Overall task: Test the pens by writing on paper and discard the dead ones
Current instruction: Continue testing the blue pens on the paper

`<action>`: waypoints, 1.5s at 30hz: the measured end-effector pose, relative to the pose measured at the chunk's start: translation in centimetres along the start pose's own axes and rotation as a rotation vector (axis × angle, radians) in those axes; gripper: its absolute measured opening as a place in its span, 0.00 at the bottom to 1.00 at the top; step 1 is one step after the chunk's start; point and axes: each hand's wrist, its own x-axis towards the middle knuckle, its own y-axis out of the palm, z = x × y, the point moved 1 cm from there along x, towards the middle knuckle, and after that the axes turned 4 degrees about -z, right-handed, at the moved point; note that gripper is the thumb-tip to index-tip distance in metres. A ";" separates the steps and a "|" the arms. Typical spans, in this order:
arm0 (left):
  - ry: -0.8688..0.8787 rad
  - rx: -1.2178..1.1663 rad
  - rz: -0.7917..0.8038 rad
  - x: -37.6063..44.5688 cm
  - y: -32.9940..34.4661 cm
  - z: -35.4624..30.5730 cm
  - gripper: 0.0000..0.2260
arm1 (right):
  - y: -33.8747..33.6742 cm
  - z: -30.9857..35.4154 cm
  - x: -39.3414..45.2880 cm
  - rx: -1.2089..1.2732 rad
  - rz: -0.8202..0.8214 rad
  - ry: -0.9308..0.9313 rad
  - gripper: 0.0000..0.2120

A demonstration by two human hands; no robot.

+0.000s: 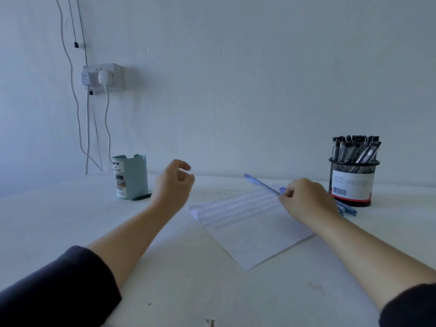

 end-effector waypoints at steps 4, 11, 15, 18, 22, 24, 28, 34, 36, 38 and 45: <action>-0.045 0.423 -0.068 2.9 -2.2 3.9 0.12 | -0.1 -2.6 0.9 -0.133 0.016 0.220 0.07; -0.155 0.726 0.131 4.0 -2.8 6.9 0.22 | -0.4 -2.7 0.4 -0.228 0.059 0.320 0.09; -0.161 0.880 0.258 4.0 -2.2 7.0 0.19 | -0.5 -2.4 0.2 -0.233 0.066 0.331 0.14; -0.187 0.957 0.291 3.9 -2.2 7.0 0.16 | -0.5 -2.2 0.2 -0.234 0.045 0.343 0.15; -0.191 1.025 0.260 3.9 -2.2 6.8 0.15 | -0.5 -1.6 0.1 -0.230 0.048 0.303 0.13; -0.168 1.041 0.221 4.0 -2.2 6.7 0.14 | -0.5 -1.3 0.0 -0.218 0.051 0.277 0.09; -0.099 1.061 0.173 3.6 -2.0 5.9 0.08 | -0.2 -0.6 -0.1 -0.168 0.069 0.205 0.07; -0.004 0.906 -0.006 2.9 -2.2 4.3 0.08 | 0.1 1.5 -1.0 -0.074 0.179 0.052 0.13; -0.004 0.641 -0.115 2.5 -2.1 3.6 0.03 | 0.1 2.0 -1.4 -0.079 0.264 -0.016 0.17; -0.112 0.214 -0.163 1.7 -1.6 2.1 0.06 | 0.4 2.4 -1.7 -0.075 0.359 -0.120 0.22; -0.417 -0.394 0.201 -3.4 0.7 -2.6 0.06 | 1.3 3.1 -2.8 0.015 0.618 -0.295 0.29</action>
